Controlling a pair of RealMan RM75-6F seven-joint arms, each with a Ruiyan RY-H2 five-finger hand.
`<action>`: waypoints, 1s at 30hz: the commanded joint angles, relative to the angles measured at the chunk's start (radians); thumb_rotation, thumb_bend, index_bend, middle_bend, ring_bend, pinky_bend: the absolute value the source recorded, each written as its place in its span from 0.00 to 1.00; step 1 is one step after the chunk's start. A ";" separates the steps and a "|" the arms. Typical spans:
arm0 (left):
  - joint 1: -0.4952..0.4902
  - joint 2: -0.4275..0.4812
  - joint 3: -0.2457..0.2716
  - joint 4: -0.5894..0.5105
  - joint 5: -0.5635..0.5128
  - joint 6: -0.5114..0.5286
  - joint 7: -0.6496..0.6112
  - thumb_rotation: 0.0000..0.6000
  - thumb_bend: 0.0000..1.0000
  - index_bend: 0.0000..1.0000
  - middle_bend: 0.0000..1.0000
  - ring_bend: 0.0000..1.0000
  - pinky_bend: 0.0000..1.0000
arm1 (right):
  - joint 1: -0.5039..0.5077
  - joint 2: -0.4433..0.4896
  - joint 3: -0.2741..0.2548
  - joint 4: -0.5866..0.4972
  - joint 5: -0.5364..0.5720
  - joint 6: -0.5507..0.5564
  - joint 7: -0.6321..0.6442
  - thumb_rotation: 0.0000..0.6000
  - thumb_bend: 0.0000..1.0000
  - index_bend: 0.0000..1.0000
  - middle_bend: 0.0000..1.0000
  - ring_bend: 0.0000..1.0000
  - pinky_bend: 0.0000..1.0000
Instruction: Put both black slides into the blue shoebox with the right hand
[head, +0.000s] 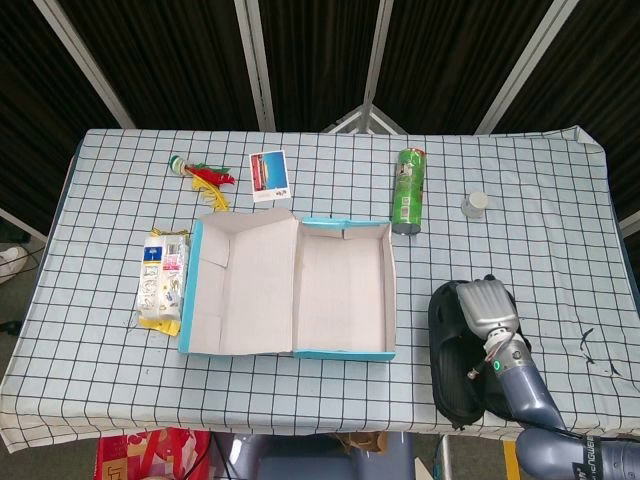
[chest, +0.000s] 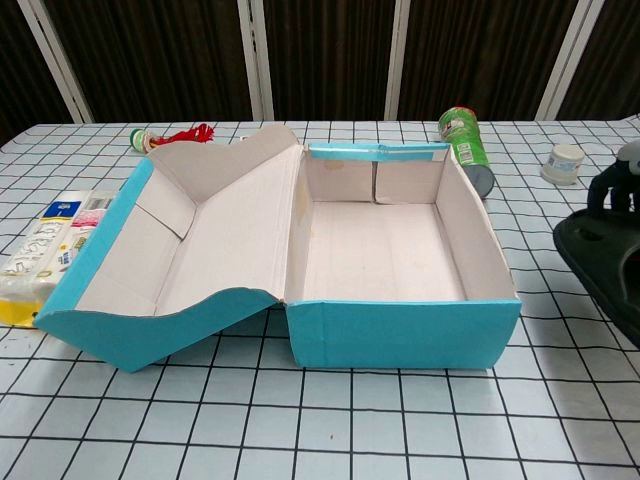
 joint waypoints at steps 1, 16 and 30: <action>0.001 0.001 0.000 0.000 -0.001 -0.001 -0.004 1.00 0.73 0.15 0.04 0.00 0.00 | 0.015 0.029 0.016 -0.023 0.015 0.012 0.003 1.00 0.52 0.53 0.58 0.58 0.24; -0.002 0.007 -0.001 0.008 -0.005 -0.014 -0.034 1.00 0.73 0.15 0.04 0.00 0.00 | 0.127 0.145 0.188 -0.077 0.202 -0.151 0.208 1.00 0.52 0.54 0.58 0.58 0.24; 0.004 -0.003 -0.020 0.043 0.014 0.036 -0.085 1.00 0.73 0.15 0.04 0.00 0.00 | 0.081 -0.088 0.301 0.107 -0.034 -0.172 0.619 1.00 0.52 0.56 0.58 0.58 0.24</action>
